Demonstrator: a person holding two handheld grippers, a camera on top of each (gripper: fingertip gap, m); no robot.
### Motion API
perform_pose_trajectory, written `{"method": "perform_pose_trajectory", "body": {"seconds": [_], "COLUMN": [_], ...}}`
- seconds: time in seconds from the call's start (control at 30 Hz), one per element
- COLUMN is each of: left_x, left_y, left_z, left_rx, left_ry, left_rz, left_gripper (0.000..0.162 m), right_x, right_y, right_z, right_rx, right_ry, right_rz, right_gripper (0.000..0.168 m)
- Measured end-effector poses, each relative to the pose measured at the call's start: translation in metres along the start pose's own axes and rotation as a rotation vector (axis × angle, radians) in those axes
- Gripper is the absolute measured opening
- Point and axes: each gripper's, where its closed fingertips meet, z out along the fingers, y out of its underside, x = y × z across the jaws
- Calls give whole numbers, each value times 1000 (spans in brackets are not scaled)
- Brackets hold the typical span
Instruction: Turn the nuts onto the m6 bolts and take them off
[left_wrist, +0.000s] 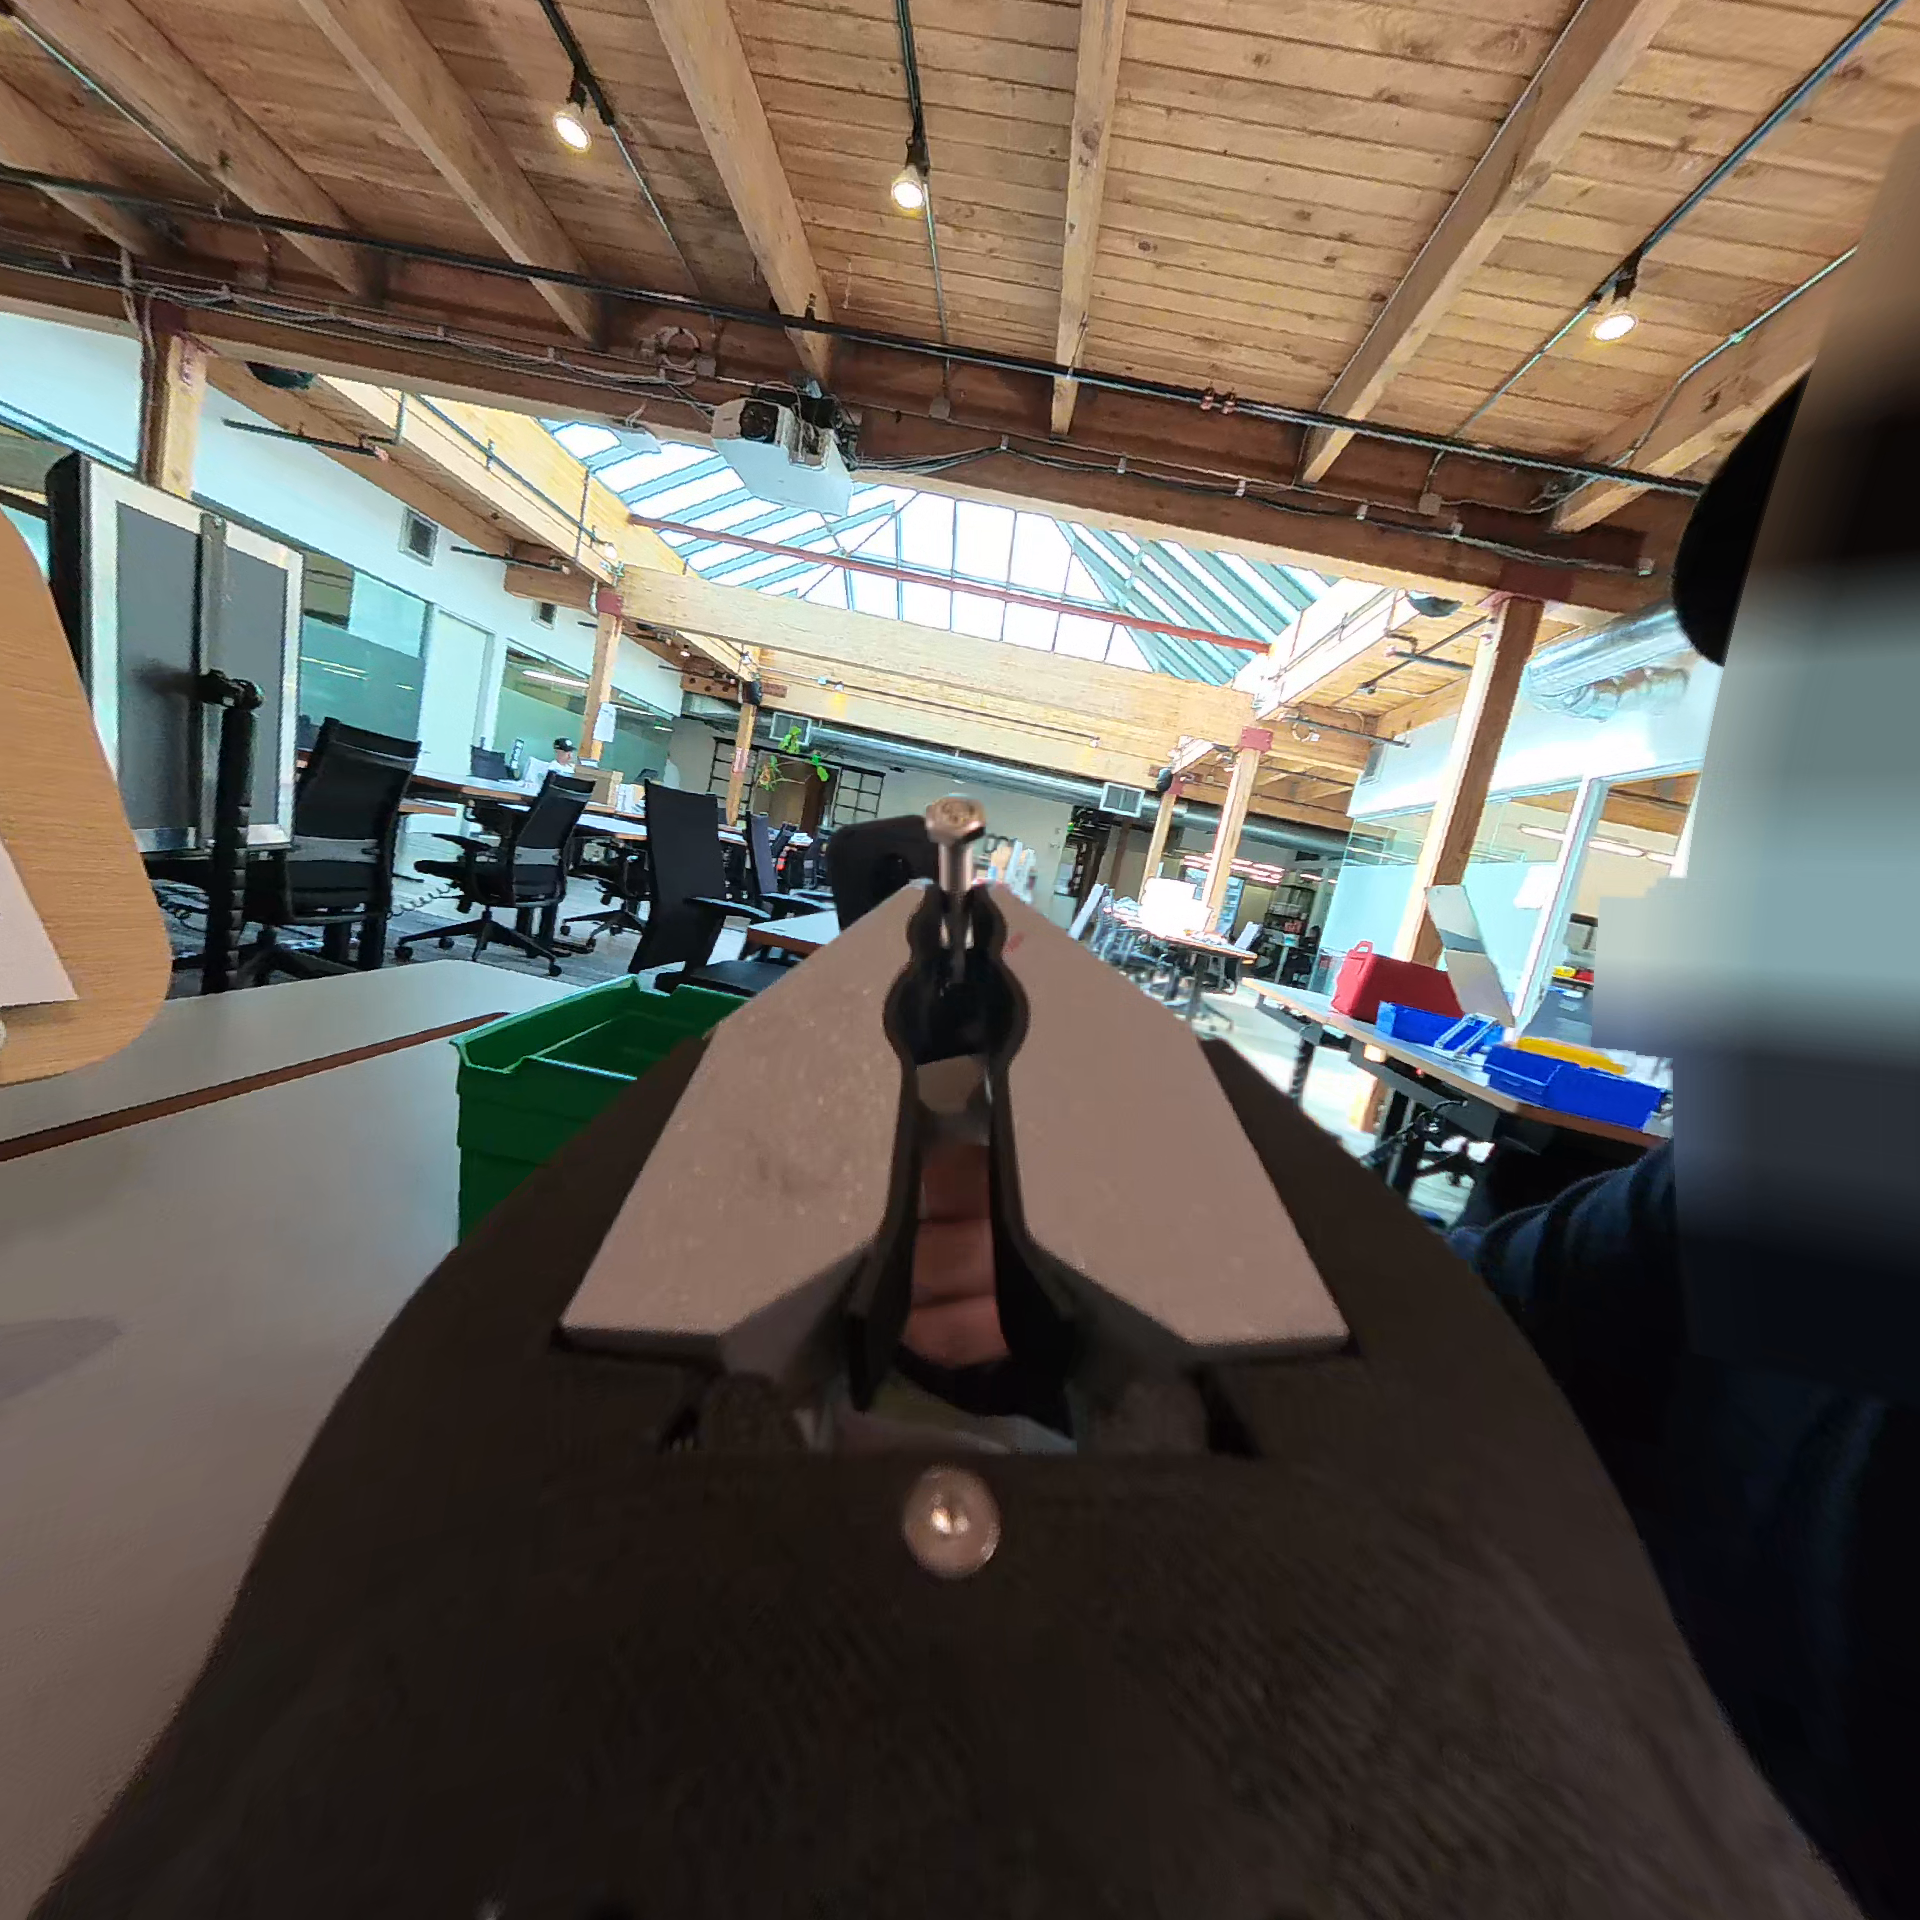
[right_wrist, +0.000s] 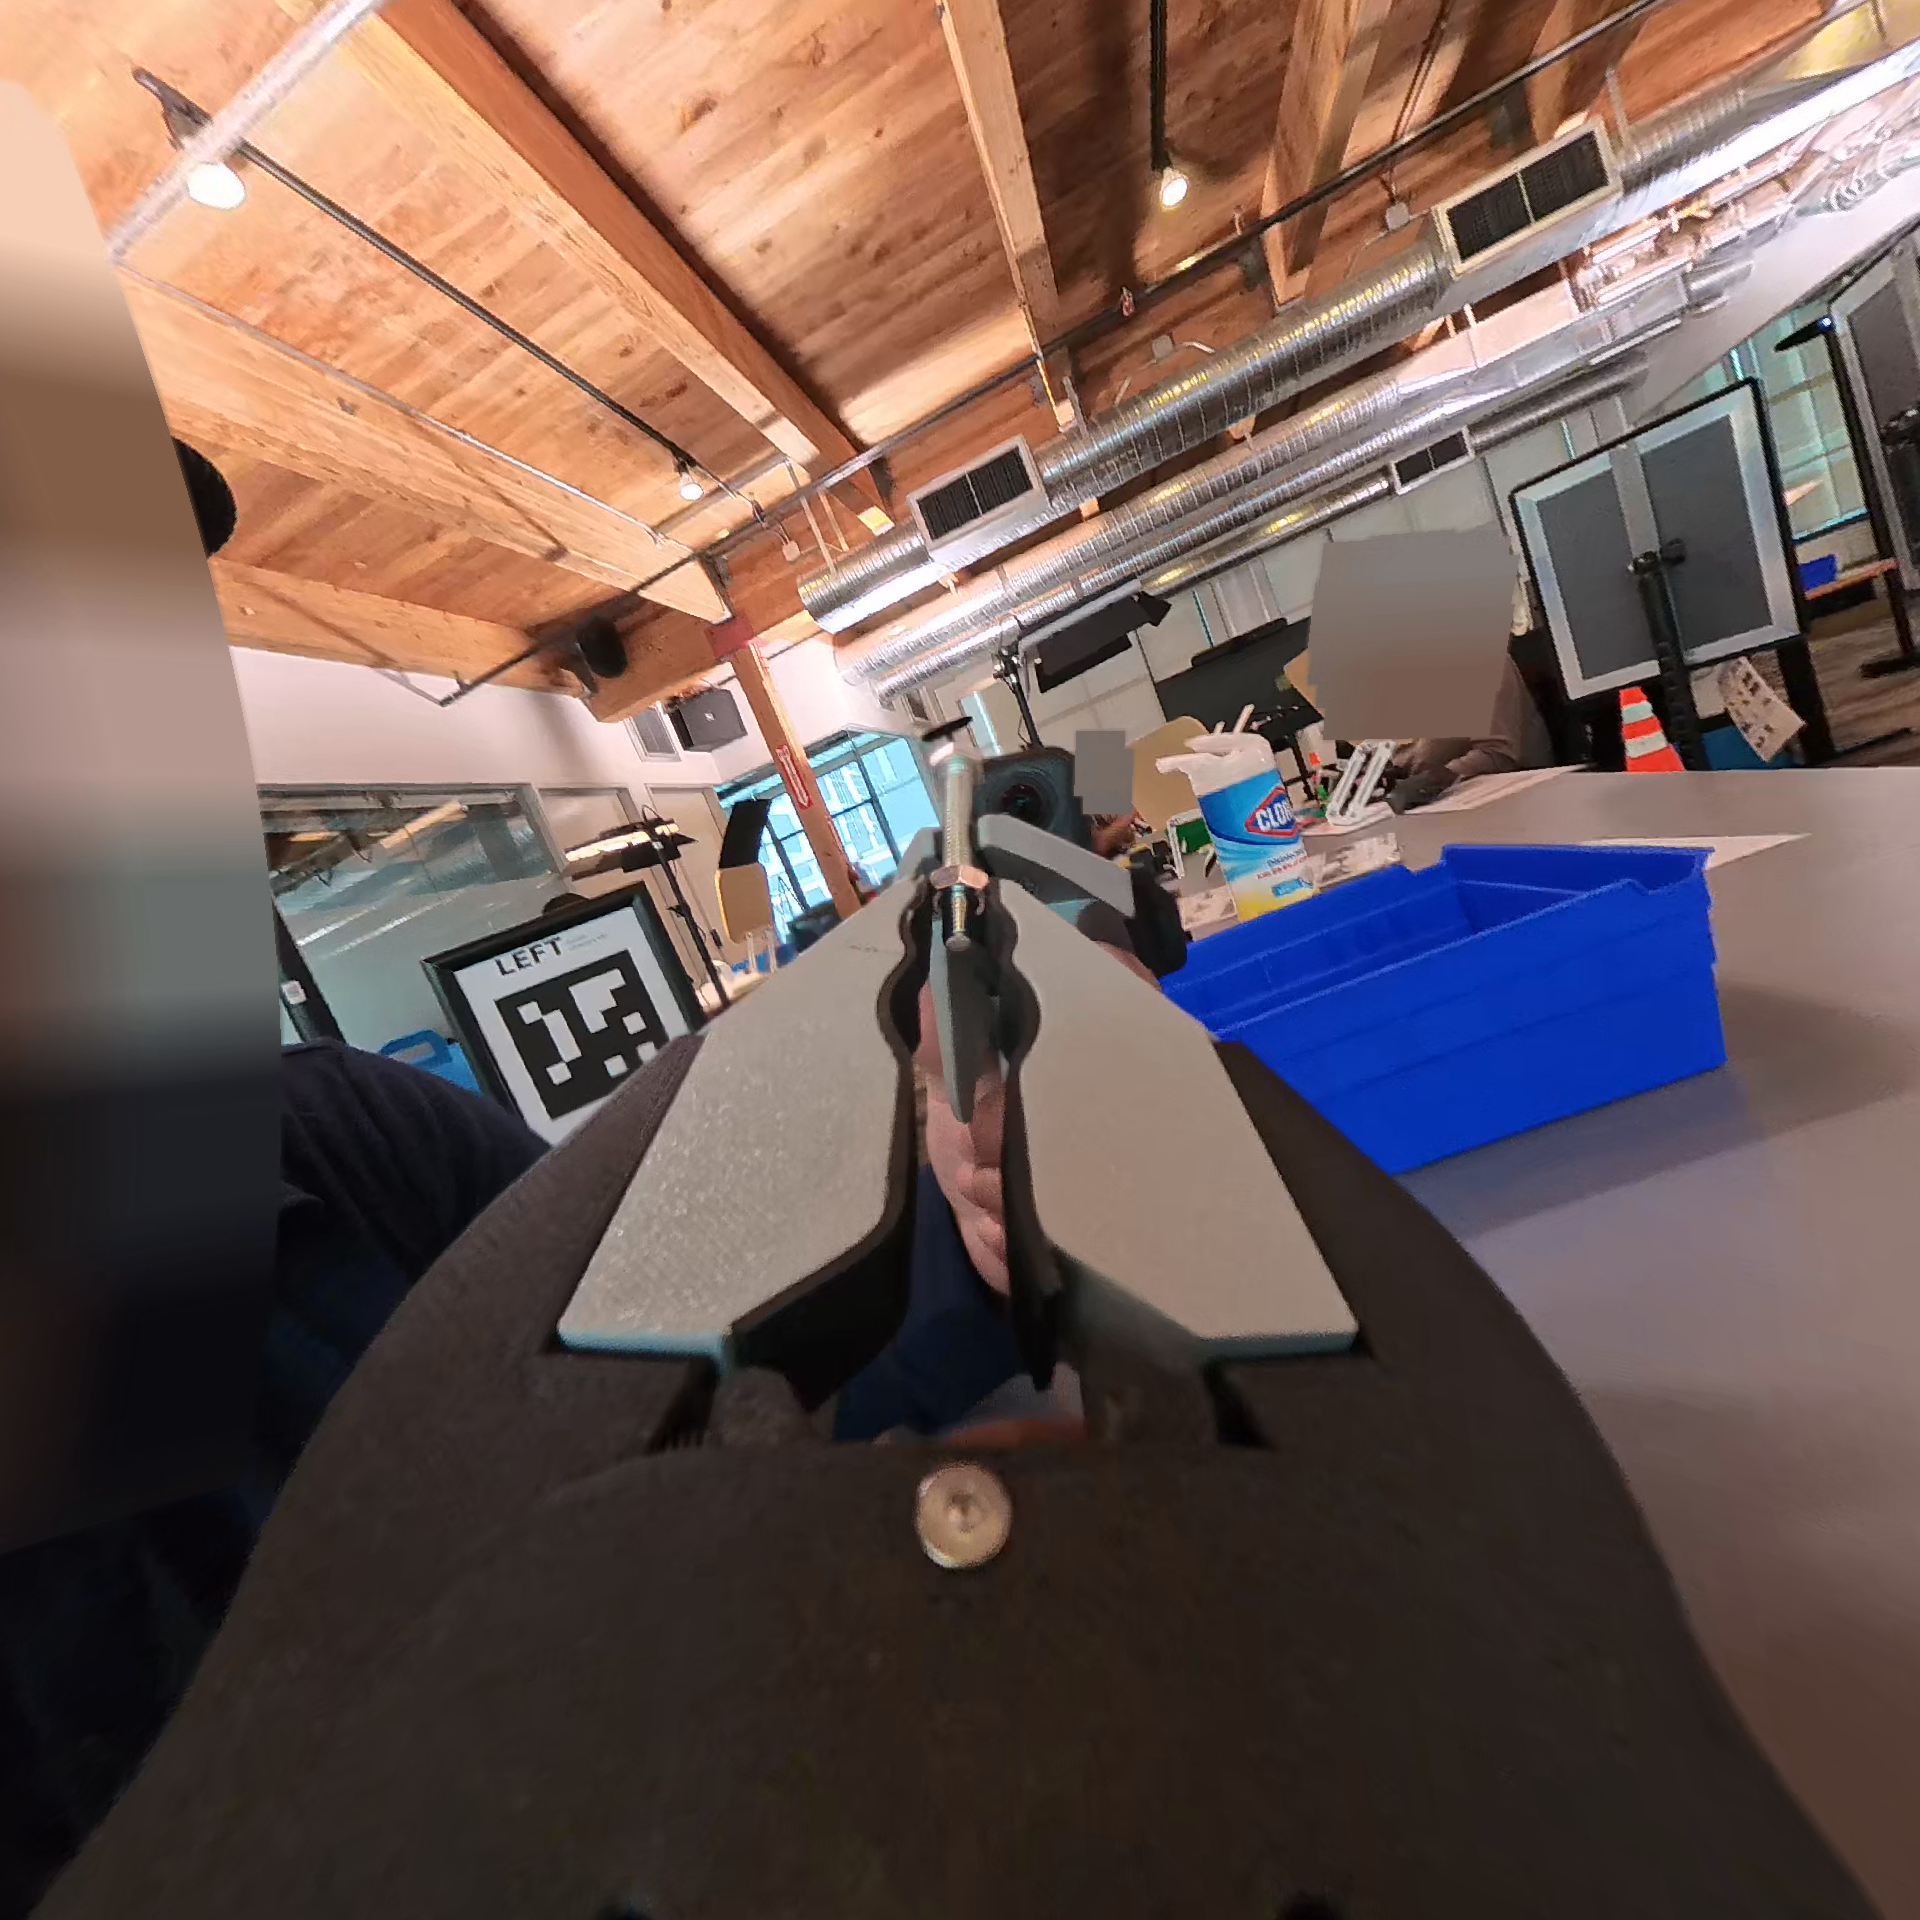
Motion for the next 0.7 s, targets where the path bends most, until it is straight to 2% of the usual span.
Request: {"method": "perform_pose_trajectory", "body": {"seconds": [0.23, 0.43, 0.57, 0.7], "left_x": [-12, -21, -22, -47], "left_y": [6, 3, 22, 48], "left_z": [-12, -27, -41, -64], "left_rx": [-75, -79, -276, -495], "left_ry": [-121, -148, -166, -357], "left_rz": [116, 87, 131, 343], "left_gripper": [7, 8, 17, 26], "right_x": [9, 14, 25, 48], "right_y": [7, 15, 15, 36], "right_z": [-2, -1, -6, -17], "right_rx": [-59, -109, -145, -343], "right_ry": [38, 66, 148, 334], "right_rz": [17, 32, -2, -95], "right_gripper": [6, 7, 6, 6]}}
